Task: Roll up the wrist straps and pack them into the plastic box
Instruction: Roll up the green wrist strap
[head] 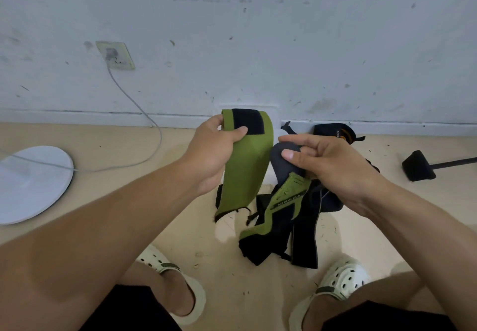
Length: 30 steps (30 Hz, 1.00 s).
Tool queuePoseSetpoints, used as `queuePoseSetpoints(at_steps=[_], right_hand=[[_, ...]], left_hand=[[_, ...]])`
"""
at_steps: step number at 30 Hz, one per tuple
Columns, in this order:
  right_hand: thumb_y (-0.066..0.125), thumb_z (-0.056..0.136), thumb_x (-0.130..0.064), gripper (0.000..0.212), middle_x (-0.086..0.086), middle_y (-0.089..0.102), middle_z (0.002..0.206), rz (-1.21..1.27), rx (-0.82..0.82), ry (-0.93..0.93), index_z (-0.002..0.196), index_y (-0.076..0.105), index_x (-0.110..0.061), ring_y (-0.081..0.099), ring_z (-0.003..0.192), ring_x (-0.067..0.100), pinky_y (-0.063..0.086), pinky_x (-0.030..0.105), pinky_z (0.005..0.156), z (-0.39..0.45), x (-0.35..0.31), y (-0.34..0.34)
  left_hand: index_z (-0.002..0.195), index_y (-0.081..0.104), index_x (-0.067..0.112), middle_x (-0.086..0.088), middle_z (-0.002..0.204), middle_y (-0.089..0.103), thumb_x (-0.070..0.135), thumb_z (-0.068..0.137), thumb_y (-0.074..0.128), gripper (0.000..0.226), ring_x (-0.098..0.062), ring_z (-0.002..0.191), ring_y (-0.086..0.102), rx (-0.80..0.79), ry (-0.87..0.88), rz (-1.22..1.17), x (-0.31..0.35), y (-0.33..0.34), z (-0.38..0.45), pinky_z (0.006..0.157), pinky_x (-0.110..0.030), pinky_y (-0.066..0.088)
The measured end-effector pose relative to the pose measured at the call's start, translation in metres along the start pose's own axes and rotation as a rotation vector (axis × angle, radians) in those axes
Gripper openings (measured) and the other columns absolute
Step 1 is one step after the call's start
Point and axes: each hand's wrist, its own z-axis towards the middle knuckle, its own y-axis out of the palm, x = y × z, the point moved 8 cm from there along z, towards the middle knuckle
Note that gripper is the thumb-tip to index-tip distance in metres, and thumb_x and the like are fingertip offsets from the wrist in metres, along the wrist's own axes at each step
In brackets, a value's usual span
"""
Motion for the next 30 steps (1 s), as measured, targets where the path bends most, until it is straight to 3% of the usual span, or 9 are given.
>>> queuePoseSetpoints(at_steps=[2,7,12,19,24,30], right_hand=[[0.069,0.097,-0.014,0.013,0.007,0.079,0.084,0.053,0.015,-0.016,0.109,0.074,-0.016,0.074,0.075,0.016,0.059,0.023,0.07,-0.002,-0.004,0.0],[0.07,0.096,-0.016,0.011,0.009,0.08,0.084,0.037,0.046,-0.051,0.101,0.072,-0.007,0.075,0.075,0.014,0.061,0.025,0.074,-0.002,-0.006,0.003],[0.069,0.097,-0.017,0.013,0.012,0.08,0.091,0.107,0.096,-0.059,0.104,0.074,-0.008,0.077,0.084,0.022,0.064,0.032,0.082,-0.003,-0.004,0.003],[0.071,0.096,-0.016,0.012,0.011,0.08,0.088,0.135,0.165,-0.06,0.103,0.076,-0.008,0.078,0.078,0.019,0.062,0.024,0.07,-0.003,-0.003,-0.001],[0.072,0.095,-0.015,0.013,0.014,0.08,0.088,0.136,0.182,-0.049,0.104,0.075,-0.007,0.077,0.078,0.022,0.065,0.032,0.077,-0.002,0.0,-0.001],[0.075,0.093,-0.017,0.013,0.012,0.08,0.083,0.112,0.209,-0.056,0.103,0.072,-0.008,0.077,0.076,0.02,0.064,0.03,0.071,-0.002,0.0,-0.003]], left_hand=[[0.123,0.067,0.014,-0.004,0.109,0.08,0.008,0.102,0.063,0.022,-0.024,0.102,0.077,-0.013,-0.016,0.012,-0.003,0.002,0.0,0.099,-0.047,0.059],[0.123,0.068,0.02,0.0,0.115,0.079,0.014,0.106,0.056,0.021,-0.021,0.108,0.075,-0.066,-0.031,0.023,-0.009,0.013,-0.005,0.105,-0.047,0.055],[0.13,0.064,0.021,0.003,0.117,0.078,0.014,0.108,0.053,0.026,-0.017,0.105,0.075,-0.146,0.004,0.053,-0.009,0.025,-0.01,0.097,-0.04,0.06],[0.135,0.062,0.02,-0.001,0.118,0.078,0.012,0.109,0.051,0.03,-0.019,0.104,0.076,-0.25,0.031,0.079,-0.012,0.038,-0.017,0.093,-0.038,0.061],[0.135,0.06,0.021,0.0,0.116,0.078,0.01,0.109,0.05,0.03,-0.015,0.097,0.076,-0.286,0.032,0.033,-0.01,0.042,-0.02,0.086,-0.033,0.062],[0.138,0.058,0.02,-0.004,0.12,0.077,0.009,0.109,0.049,0.032,-0.017,0.098,0.076,-0.302,0.04,0.014,-0.011,0.044,-0.022,0.086,-0.035,0.062]])
